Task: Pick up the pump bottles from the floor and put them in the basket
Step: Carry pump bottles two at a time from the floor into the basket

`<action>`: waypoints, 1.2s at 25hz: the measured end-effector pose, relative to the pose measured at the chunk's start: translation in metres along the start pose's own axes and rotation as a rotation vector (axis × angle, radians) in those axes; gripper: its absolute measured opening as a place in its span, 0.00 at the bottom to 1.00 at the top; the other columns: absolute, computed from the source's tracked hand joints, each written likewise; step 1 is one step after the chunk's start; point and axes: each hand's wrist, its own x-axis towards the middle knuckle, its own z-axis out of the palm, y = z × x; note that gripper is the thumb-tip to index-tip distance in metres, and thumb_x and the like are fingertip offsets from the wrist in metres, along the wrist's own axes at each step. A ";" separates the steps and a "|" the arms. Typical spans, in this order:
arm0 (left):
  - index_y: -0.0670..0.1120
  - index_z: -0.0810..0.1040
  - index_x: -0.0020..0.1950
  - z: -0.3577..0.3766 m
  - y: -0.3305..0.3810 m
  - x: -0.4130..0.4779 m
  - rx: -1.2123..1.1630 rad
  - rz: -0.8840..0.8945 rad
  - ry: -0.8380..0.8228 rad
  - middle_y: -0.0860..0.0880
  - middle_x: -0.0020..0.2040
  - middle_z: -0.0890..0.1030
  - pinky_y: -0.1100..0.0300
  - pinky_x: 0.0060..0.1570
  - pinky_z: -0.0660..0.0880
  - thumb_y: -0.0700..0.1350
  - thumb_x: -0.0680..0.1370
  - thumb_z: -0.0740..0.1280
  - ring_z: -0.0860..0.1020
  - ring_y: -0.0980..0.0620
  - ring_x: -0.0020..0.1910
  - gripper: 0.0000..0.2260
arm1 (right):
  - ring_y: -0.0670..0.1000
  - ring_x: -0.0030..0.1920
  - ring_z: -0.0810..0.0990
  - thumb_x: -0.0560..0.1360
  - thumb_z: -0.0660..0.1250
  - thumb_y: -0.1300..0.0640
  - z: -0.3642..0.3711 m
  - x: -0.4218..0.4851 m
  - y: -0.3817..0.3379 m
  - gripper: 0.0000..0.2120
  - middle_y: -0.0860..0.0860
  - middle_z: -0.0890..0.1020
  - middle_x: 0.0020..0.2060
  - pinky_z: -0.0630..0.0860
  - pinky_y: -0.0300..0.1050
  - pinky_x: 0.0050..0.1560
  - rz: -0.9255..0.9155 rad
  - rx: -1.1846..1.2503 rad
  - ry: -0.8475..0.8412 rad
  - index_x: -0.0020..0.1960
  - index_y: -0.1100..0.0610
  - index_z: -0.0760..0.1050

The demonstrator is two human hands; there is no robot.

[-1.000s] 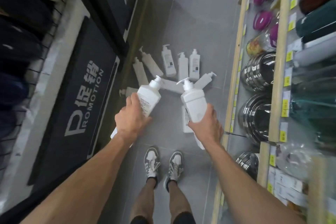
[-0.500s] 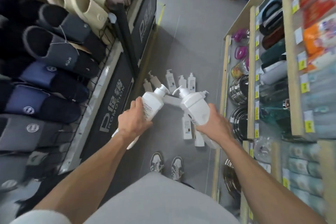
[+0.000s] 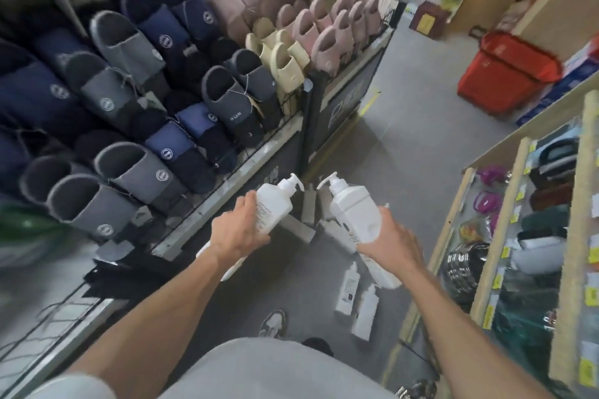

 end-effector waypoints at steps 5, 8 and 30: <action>0.50 0.59 0.72 -0.006 -0.014 -0.046 -0.074 -0.226 0.117 0.49 0.64 0.74 0.53 0.39 0.73 0.56 0.67 0.75 0.81 0.41 0.49 0.39 | 0.62 0.51 0.78 0.63 0.74 0.42 -0.012 0.023 -0.034 0.34 0.52 0.80 0.55 0.73 0.53 0.49 -0.254 -0.100 -0.027 0.63 0.47 0.63; 0.49 0.58 0.72 -0.005 -0.027 -0.079 -0.088 -0.349 0.162 0.49 0.63 0.74 0.50 0.43 0.77 0.56 0.67 0.75 0.81 0.41 0.49 0.40 | 0.59 0.44 0.72 0.64 0.74 0.42 -0.012 0.029 -0.059 0.31 0.51 0.79 0.53 0.69 0.52 0.45 -0.389 -0.163 -0.054 0.61 0.48 0.63; 0.49 0.57 0.69 0.051 -0.189 -0.418 -0.325 -1.022 0.370 0.48 0.59 0.73 0.51 0.42 0.74 0.58 0.67 0.75 0.80 0.44 0.48 0.39 | 0.54 0.47 0.80 0.61 0.74 0.39 0.148 -0.187 -0.269 0.34 0.46 0.79 0.49 0.73 0.50 0.44 -1.156 -0.404 -0.315 0.60 0.45 0.62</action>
